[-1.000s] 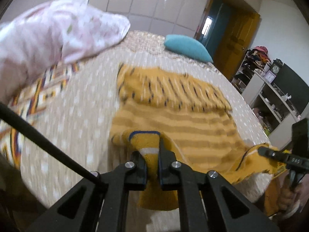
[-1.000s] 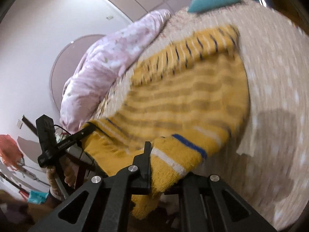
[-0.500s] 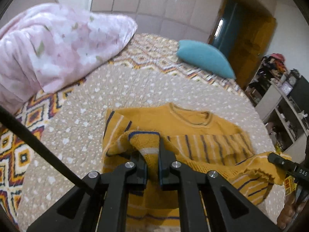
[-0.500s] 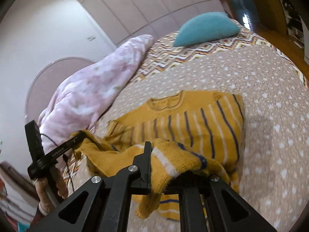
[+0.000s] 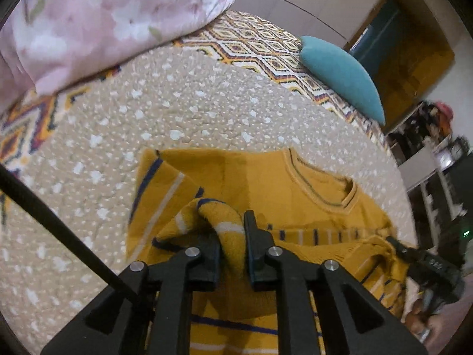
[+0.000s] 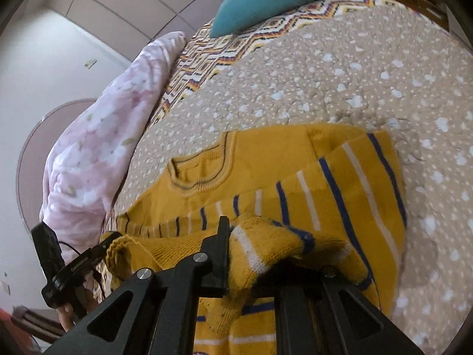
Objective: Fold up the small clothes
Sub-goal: 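Lift the hem and fold it toward the collar with the left tool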
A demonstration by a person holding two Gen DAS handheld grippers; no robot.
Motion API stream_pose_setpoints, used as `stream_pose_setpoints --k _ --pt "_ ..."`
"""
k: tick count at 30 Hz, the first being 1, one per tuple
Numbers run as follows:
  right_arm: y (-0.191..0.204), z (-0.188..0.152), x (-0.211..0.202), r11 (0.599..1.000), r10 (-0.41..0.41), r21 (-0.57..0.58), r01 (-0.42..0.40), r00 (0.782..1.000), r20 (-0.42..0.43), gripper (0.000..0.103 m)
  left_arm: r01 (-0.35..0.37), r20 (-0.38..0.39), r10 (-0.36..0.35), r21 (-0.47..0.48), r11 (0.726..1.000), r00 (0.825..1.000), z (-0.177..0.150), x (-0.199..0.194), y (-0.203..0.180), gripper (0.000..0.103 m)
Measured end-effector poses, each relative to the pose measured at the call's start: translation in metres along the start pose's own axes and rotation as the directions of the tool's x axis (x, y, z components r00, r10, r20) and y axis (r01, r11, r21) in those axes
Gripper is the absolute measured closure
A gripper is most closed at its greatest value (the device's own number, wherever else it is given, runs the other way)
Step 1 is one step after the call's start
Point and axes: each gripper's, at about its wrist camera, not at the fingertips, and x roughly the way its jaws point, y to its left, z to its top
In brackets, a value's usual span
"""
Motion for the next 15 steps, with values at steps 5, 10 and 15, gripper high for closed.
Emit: stream_pose_setpoints --k 5,10,15 --pt "-0.011 0.016 0.008 0.996 0.051 0.076 -0.051 0.999 0.009 0.074 0.076 -0.033 -0.079 -0.094 0.993 0.996 0.008 0.016 0.014 0.08" --pt "-0.024 0.029 0.013 0.983 0.091 0.155 -0.093 0.996 0.019 0.067 0.191 -0.022 -0.201 -0.224 0.956 0.979 0.016 0.02 0.034 0.073" --pt "-0.026 0.035 0.019 0.98 0.102 0.171 -0.103 0.995 0.015 0.058 0.291 0.024 -0.303 -0.36 0.886 0.953 0.022 0.022 0.057 0.062"
